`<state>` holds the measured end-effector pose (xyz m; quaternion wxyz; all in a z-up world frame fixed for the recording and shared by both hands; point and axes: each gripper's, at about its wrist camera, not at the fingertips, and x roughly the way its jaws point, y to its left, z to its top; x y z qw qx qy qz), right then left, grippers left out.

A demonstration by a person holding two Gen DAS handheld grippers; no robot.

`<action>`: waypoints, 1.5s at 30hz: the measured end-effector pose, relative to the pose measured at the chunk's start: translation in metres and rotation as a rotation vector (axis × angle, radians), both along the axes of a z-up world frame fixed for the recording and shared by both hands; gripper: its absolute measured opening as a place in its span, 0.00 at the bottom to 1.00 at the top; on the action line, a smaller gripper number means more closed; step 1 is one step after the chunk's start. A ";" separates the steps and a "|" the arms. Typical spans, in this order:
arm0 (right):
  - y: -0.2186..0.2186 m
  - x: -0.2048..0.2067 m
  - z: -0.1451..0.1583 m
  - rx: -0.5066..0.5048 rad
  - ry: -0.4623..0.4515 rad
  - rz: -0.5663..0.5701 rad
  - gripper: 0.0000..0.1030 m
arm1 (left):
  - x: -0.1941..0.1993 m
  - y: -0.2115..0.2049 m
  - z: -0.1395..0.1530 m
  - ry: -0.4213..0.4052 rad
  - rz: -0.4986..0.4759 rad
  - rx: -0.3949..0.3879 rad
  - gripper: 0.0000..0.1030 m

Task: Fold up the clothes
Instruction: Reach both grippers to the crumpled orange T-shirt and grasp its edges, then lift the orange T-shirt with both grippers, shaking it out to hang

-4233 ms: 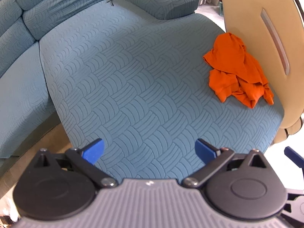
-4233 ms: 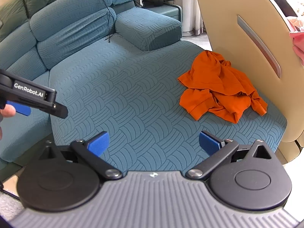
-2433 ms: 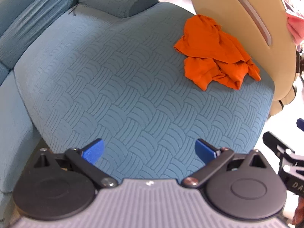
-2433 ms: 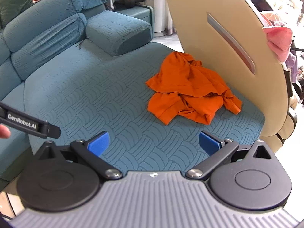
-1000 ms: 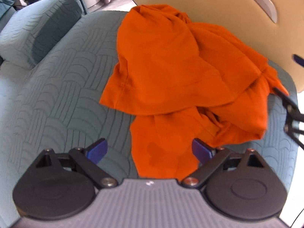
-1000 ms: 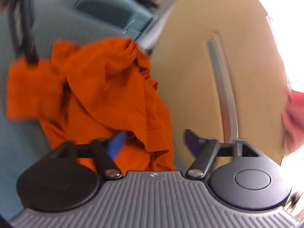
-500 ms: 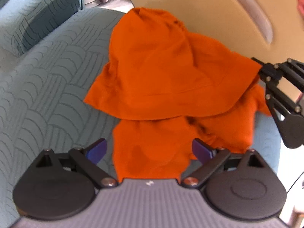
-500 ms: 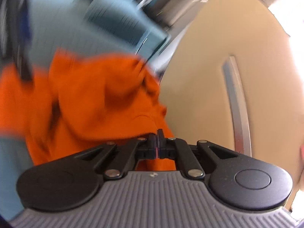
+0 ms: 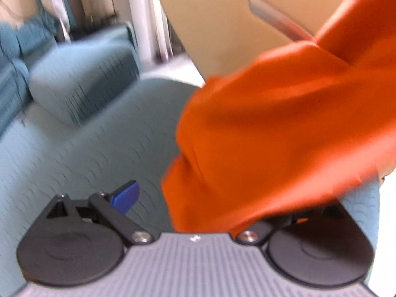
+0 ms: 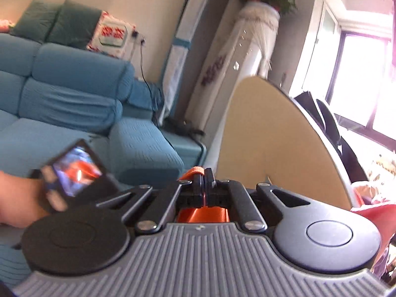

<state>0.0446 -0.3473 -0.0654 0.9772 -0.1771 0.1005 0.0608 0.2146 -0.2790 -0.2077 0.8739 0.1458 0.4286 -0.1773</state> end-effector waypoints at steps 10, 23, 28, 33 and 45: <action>0.005 -0.064 0.014 0.064 0.048 -0.071 0.05 | -0.012 0.017 0.014 -0.072 -0.103 0.034 0.05; 0.037 -0.124 0.051 0.118 0.003 -0.132 0.05 | -0.060 0.109 0.244 -0.444 0.098 -0.380 0.04; 0.065 -0.152 0.048 0.079 0.101 -0.055 0.06 | -0.093 0.146 0.284 -0.452 0.070 -0.333 0.05; 0.102 -0.173 0.006 0.007 0.281 0.053 0.07 | -0.127 0.172 0.246 -0.354 0.084 -0.223 0.05; 0.162 -0.171 -0.131 0.025 0.654 0.065 0.22 | -0.168 0.232 0.204 -0.258 0.184 -0.160 0.05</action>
